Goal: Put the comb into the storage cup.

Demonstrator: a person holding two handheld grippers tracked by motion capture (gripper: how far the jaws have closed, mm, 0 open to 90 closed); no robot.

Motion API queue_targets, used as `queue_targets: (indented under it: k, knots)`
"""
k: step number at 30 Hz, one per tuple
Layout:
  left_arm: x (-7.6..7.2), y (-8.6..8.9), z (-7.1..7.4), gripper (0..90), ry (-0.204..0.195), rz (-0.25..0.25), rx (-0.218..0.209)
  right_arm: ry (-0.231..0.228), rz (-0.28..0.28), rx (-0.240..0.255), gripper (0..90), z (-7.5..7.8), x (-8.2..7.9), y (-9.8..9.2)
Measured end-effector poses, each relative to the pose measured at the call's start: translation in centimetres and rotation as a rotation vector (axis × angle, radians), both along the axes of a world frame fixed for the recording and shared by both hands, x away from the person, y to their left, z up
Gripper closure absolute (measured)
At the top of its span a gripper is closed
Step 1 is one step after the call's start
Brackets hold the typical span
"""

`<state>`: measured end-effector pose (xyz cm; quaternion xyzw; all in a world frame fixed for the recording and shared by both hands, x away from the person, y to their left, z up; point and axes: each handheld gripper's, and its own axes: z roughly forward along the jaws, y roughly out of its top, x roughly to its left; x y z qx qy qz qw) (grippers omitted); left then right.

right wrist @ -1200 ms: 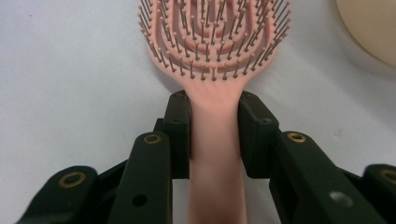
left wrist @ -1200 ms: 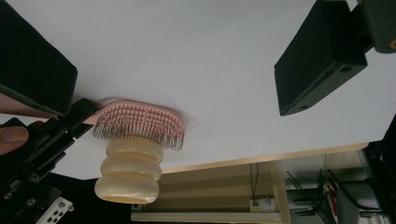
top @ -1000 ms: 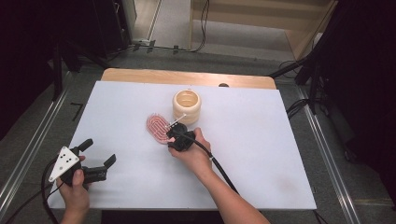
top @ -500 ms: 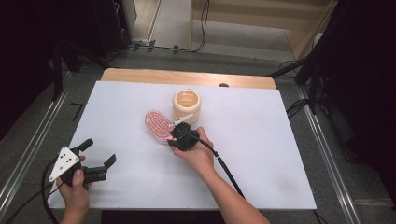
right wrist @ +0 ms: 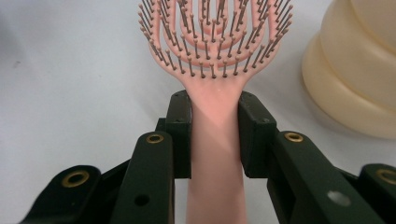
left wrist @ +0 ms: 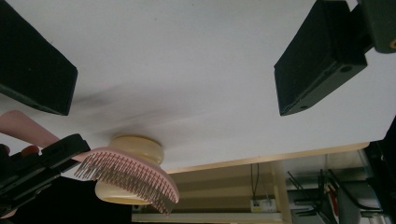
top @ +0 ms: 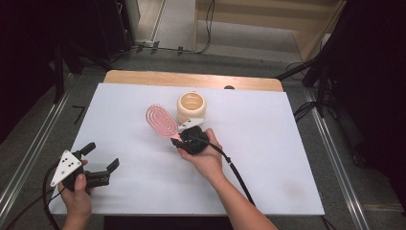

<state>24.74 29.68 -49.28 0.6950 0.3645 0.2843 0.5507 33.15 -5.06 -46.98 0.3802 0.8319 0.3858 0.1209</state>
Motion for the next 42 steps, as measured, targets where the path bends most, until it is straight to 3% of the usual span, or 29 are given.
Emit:
queue_targets:
  k: [11, 15, 19, 29, 32, 42]
  knots:
    - [-0.3, -0.5, 0.4, 0.0, -0.015, 0.016, 0.038, -0.043, 0.006, 0.069, 67.9, 0.3, -0.9, -0.9]
    - [-0.3, -1.1, 0.8, 0.0, -0.001, 0.013, 0.017, -0.057, 0.008, 0.091, 67.9, 0.4, -1.3, -1.5]
    - [-0.4, -2.4, 1.4, 0.0, -0.003, -0.023, 0.044, -0.063, 0.010, 0.102, 67.9, 0.4, -1.5, -2.0]
    - [0.0, -5.2, 3.1, 0.0, 0.058, -0.116, 0.030, -0.098, 0.015, 0.151, 67.9, 0.5, -2.2, -3.8]
    - [0.2, -6.0, 3.7, 0.0, 0.059, -0.135, 0.030, -0.104, 0.019, 0.165, 68.0, 0.5, -2.4, -4.4]
    - [1.6, -8.5, 6.1, 0.0, 0.053, -0.172, -0.016, -0.139, 0.027, 0.193, 68.0, 0.4, -3.3, -5.9]
